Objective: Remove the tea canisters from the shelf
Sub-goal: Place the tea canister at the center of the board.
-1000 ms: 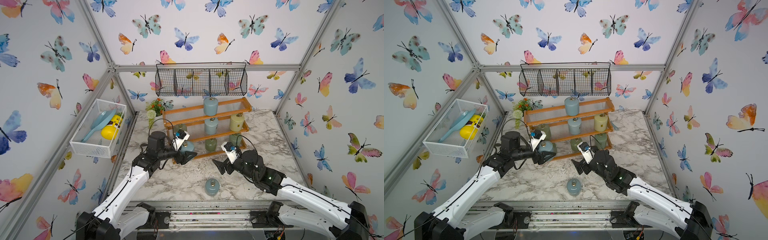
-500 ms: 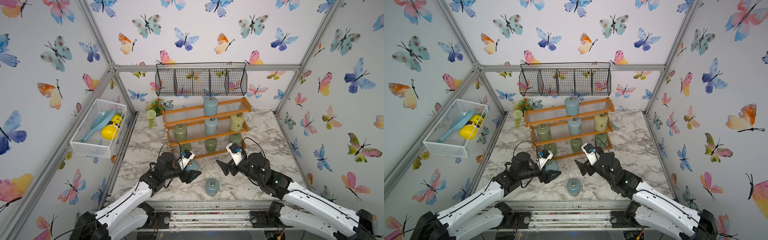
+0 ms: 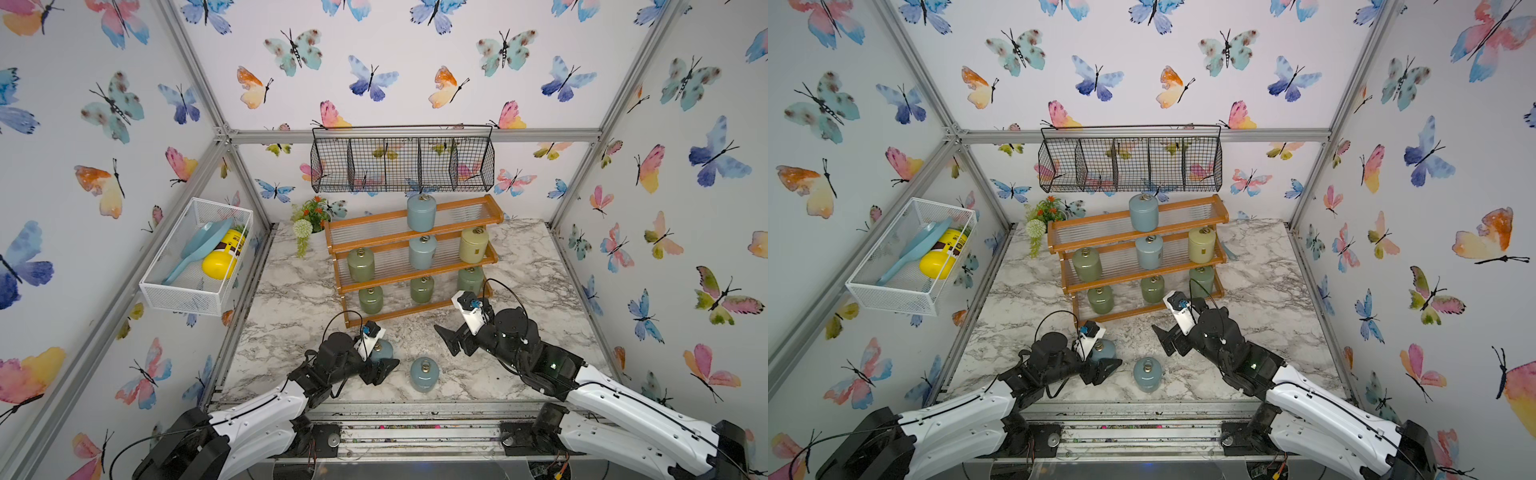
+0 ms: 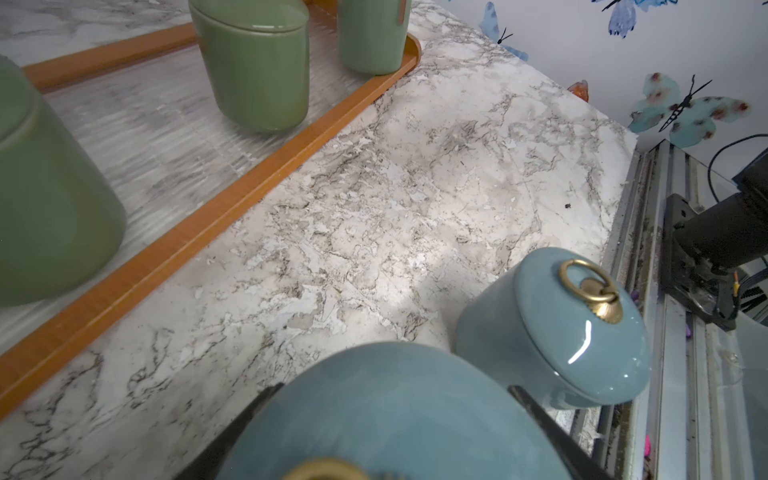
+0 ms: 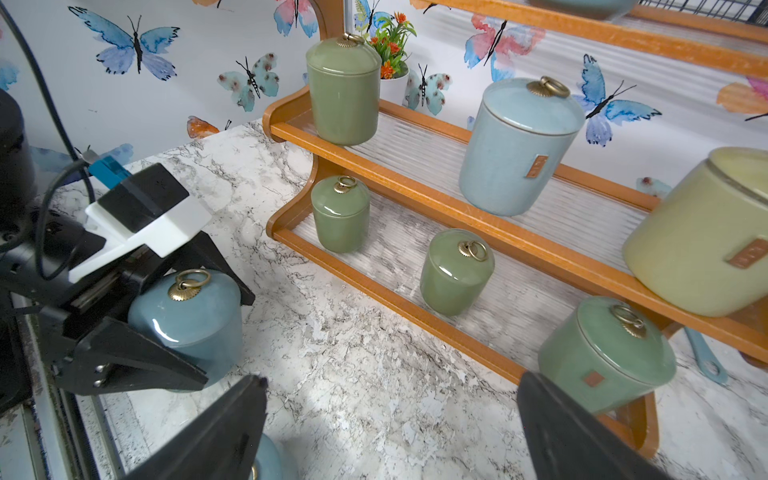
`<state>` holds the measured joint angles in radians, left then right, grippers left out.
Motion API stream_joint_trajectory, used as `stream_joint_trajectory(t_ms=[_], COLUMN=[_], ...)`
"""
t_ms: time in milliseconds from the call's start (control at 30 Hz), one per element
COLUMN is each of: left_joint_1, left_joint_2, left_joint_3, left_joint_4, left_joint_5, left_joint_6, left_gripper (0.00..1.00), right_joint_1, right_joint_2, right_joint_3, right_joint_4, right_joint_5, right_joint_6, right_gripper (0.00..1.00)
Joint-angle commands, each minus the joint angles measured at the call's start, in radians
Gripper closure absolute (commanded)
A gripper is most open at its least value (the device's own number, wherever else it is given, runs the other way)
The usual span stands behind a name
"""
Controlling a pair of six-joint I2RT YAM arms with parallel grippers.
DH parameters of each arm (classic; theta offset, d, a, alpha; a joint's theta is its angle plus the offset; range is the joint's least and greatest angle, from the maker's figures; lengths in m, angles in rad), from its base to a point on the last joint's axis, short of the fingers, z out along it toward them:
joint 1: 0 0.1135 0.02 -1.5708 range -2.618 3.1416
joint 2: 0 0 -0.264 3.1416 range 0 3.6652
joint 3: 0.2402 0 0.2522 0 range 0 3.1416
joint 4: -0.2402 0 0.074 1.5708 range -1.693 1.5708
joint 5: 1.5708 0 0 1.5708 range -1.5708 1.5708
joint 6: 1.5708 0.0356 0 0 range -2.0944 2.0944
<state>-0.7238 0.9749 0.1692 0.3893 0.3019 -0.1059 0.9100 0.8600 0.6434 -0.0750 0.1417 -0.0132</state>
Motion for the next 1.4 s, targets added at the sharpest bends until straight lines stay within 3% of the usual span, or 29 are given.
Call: stream_joint_trajectory(t_ms=[0,767,1367], left_joint_1=[-0.019,-0.077,-0.151], left_joint_2=[0.021,0.184,0.167], left_joint_3=[-0.003,-0.083,-0.09], left_joint_4=[0.174,0.339,0.26], left_joint_5=[-0.013,-0.046,-0.094], left_joint_6=[-0.025,-0.021,-0.029], left_gripper=[0.31,0.23,0.11], right_joint_1=[-0.005,-0.005,-0.005], right_joint_2=[-0.003,0.022,0.032], right_joint_3=[-0.01,-0.008,0.002], right_joint_4=[-0.003,-0.008,-0.01], right_joint_5=[0.009,0.006,-0.007], right_joint_6=[-0.01,-0.008,-0.021], right_gripper=[0.0,0.0,0.0])
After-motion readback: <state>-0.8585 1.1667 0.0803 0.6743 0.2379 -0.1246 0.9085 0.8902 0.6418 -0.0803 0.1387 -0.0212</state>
